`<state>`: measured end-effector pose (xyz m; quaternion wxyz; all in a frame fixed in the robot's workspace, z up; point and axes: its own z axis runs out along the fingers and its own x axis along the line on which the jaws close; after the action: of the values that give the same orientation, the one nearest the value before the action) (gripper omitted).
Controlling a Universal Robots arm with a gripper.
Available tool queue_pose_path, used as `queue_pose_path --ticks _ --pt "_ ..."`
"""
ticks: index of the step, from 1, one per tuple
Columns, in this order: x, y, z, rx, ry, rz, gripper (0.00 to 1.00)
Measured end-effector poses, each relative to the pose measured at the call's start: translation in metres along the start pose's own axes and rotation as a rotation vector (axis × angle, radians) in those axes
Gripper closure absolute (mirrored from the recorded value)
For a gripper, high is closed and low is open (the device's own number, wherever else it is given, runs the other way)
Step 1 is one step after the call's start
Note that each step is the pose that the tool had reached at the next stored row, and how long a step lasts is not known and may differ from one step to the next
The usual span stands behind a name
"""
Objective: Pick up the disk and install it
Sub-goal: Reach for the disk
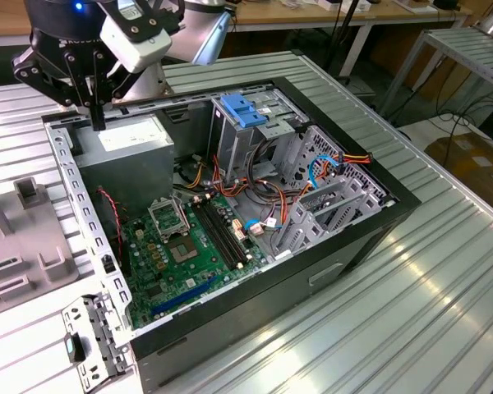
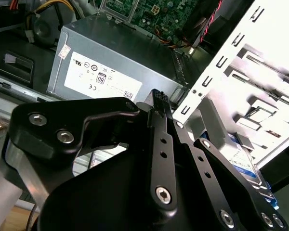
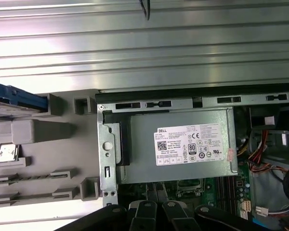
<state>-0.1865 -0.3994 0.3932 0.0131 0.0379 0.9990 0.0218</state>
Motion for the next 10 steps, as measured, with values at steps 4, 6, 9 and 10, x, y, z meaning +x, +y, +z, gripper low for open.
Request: queue_pose_path --ticks 4,6,9,10 --pt "0.0045 -0.0003 -0.0001 0.0000 0.0000 0.000 0.89" --pt "0.0066 -0.0005 -0.0002 0.0000 0.0000 0.000 0.89" --pt "0.0140 -0.0011 -0.0004 0.0000 0.0000 0.000 0.89" --pt "0.0153 -0.0012 -0.0004 0.0000 0.0000 0.000 0.89"
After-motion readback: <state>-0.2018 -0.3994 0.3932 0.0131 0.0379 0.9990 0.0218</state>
